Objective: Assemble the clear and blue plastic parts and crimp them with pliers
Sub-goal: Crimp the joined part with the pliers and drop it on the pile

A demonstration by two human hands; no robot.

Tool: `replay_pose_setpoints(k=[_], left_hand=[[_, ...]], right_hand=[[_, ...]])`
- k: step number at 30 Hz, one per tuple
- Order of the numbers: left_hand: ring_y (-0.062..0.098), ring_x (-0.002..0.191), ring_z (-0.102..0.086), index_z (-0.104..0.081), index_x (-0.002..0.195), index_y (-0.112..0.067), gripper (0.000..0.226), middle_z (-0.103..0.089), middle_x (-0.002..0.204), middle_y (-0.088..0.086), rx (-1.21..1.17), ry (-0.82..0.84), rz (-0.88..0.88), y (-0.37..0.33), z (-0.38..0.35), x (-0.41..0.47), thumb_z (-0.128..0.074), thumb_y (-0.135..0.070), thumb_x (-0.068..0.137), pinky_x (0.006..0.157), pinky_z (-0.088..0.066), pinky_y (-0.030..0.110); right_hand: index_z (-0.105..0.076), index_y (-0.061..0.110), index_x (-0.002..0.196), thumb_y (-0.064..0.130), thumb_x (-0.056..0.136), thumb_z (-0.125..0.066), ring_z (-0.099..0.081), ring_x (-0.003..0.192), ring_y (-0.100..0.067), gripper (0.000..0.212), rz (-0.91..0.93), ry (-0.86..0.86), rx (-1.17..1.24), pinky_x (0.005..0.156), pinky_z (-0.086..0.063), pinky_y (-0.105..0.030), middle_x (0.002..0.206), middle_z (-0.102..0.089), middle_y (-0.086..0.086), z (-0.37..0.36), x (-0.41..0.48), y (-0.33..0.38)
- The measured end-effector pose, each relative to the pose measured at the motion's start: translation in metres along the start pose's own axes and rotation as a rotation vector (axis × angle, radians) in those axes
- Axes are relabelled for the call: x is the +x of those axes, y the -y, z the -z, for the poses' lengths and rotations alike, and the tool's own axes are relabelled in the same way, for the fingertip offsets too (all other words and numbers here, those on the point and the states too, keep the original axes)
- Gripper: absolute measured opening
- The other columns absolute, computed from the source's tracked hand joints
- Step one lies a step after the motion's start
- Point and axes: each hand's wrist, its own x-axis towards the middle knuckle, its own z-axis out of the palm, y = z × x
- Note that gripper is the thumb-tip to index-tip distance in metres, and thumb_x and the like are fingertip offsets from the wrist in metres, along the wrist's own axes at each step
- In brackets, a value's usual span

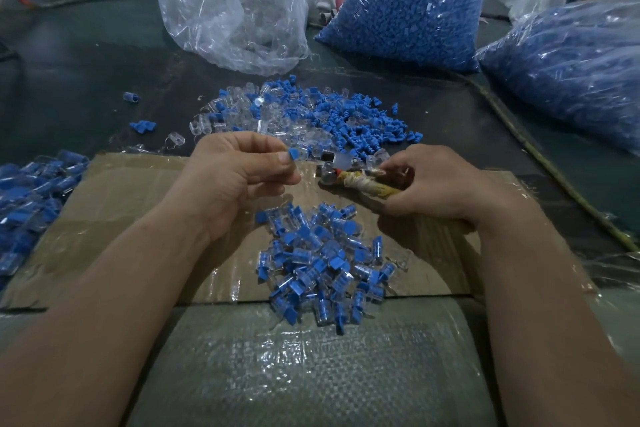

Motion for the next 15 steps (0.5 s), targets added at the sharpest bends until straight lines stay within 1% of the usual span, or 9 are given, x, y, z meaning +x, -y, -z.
replay_pose_setpoints(k=[1,3,5,7,9,11,13,15], left_hand=[[0.018,0.061,-0.068,-0.064,0.068,-0.008,0.011,-0.067,0.062,0.007,-0.003,-0.003,0.000,0.001,0.000,0.000,-0.067,-0.008,0.057,0.050,-0.053,0.019],[0.018,0.062,-0.068,-0.065,0.067,-0.008,0.010,-0.067,0.063,0.007,-0.005,-0.008,-0.009,0.002,0.001,0.001,-0.067,-0.007,0.057,0.049,-0.052,0.019],[0.017,0.062,-0.068,-0.064,0.070,-0.007,0.013,-0.067,0.062,0.006,0.000,-0.013,-0.022,0.003,0.000,0.001,-0.066,-0.007,0.057,0.049,-0.052,0.018],[0.016,0.062,-0.068,-0.061,0.074,-0.005,0.016,-0.067,0.061,0.004,-0.009,-0.018,-0.035,0.003,-0.001,0.001,-0.064,-0.008,0.058,0.049,-0.051,0.017],[0.016,0.064,-0.068,-0.060,0.076,-0.005,0.017,-0.067,0.062,0.004,-0.037,-0.029,-0.054,0.003,-0.002,0.001,-0.063,-0.007,0.059,0.049,-0.051,0.017],[0.016,0.066,-0.069,-0.060,0.076,-0.007,0.012,-0.067,0.063,0.003,-0.041,-0.049,-0.079,0.003,-0.003,0.001,-0.063,-0.005,0.064,0.050,-0.052,0.017],[0.016,0.068,-0.069,-0.060,0.076,-0.008,0.008,-0.069,0.064,0.002,-0.027,-0.080,-0.112,0.004,-0.003,0.001,-0.062,-0.001,0.072,0.051,-0.051,0.016],[0.015,0.069,-0.070,-0.060,0.076,-0.010,0.010,-0.069,0.066,0.002,-0.016,-0.109,-0.154,0.005,-0.003,0.002,-0.061,-0.001,0.075,0.051,-0.050,0.016]], right_hand=[[-0.062,0.030,0.094,0.039,0.066,-0.070,-0.048,0.075,-0.005,0.031,0.006,-0.019,-0.023,0.062,-0.041,-0.025,0.081,-0.051,0.015,-0.001,0.001,0.003],[-0.061,0.027,0.086,0.034,0.072,-0.067,-0.047,0.070,-0.006,0.017,0.016,-0.034,-0.107,0.056,-0.037,-0.026,0.076,-0.052,0.012,-0.004,0.003,0.007],[-0.059,0.023,0.079,0.022,0.075,-0.062,-0.046,0.067,-0.010,0.006,0.025,-0.059,-0.195,0.052,-0.032,-0.026,0.073,-0.050,0.007,-0.007,0.004,0.010],[-0.055,0.021,0.077,0.012,0.075,-0.057,-0.047,0.067,-0.014,0.009,0.035,-0.134,-0.207,0.052,-0.030,-0.025,0.072,-0.047,0.007,-0.009,0.006,0.010],[-0.052,0.021,0.081,0.010,0.078,-0.057,-0.042,0.066,-0.013,0.012,0.045,-0.261,-0.155,0.052,-0.028,-0.025,0.073,-0.042,0.008,-0.010,0.006,0.011],[-0.048,0.023,0.084,0.010,0.078,-0.059,-0.040,0.069,-0.014,0.017,0.061,-0.389,-0.087,0.056,-0.026,-0.028,0.076,-0.038,0.007,-0.011,0.005,0.012],[-0.046,0.024,0.086,0.009,0.077,-0.059,-0.038,0.073,-0.015,0.022,0.102,-0.458,-0.030,0.057,-0.024,-0.027,0.080,-0.038,0.005,-0.011,0.003,0.016],[-0.048,0.023,0.091,0.008,0.075,-0.059,-0.038,0.075,-0.013,0.024,0.144,-0.476,0.007,0.057,-0.021,-0.025,0.085,-0.040,0.006,-0.013,0.001,0.020]])
